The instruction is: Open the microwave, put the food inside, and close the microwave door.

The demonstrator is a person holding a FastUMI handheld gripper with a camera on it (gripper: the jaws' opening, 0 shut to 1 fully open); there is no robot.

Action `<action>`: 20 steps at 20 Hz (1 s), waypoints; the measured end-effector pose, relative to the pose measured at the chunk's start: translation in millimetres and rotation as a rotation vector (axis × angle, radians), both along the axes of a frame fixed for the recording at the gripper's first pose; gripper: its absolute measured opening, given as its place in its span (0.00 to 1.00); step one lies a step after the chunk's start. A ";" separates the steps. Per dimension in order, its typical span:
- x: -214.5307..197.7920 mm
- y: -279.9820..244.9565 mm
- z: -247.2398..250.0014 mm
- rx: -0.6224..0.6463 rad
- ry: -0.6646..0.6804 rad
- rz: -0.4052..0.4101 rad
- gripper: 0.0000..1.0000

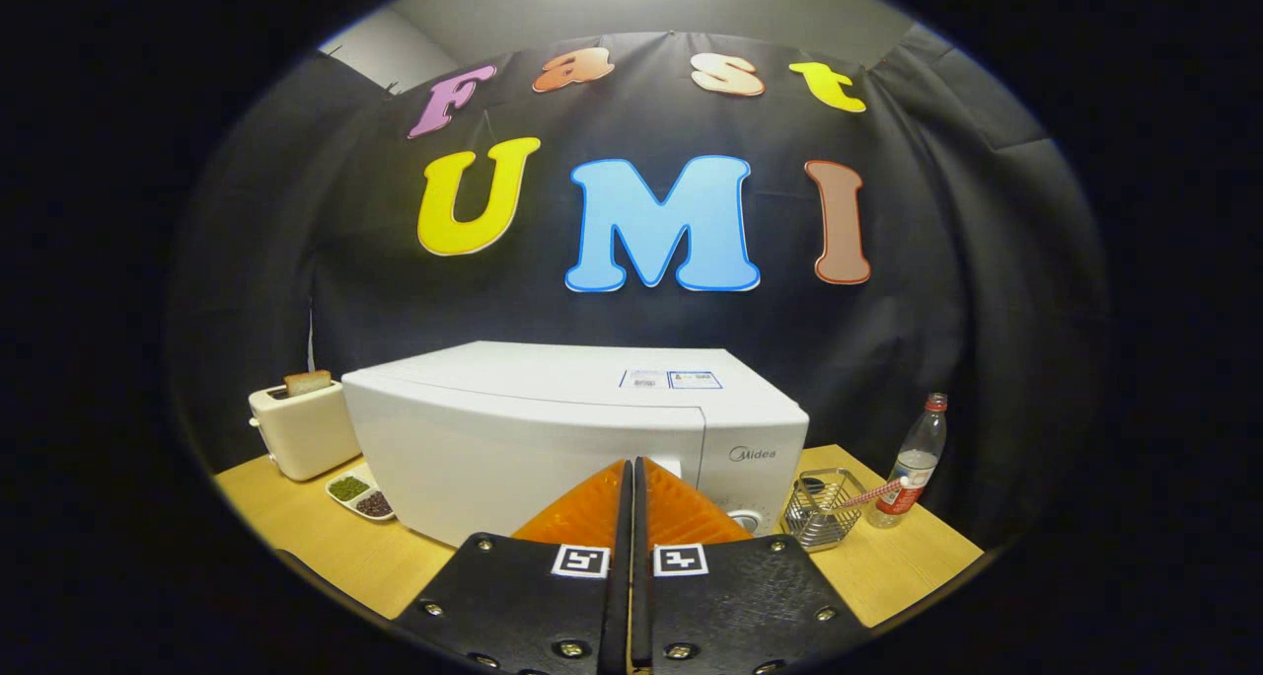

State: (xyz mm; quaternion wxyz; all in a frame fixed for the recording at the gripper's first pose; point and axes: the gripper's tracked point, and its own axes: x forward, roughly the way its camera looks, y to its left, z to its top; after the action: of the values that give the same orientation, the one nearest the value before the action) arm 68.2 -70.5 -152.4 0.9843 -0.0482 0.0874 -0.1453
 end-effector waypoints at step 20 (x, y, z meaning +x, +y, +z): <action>-91.8 59.0 226.6 -0.133 -0.208 -0.004 0.19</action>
State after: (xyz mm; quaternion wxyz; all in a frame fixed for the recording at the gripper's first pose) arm -23.6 -11.4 74.2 0.9825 -0.0978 -0.0247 -0.1568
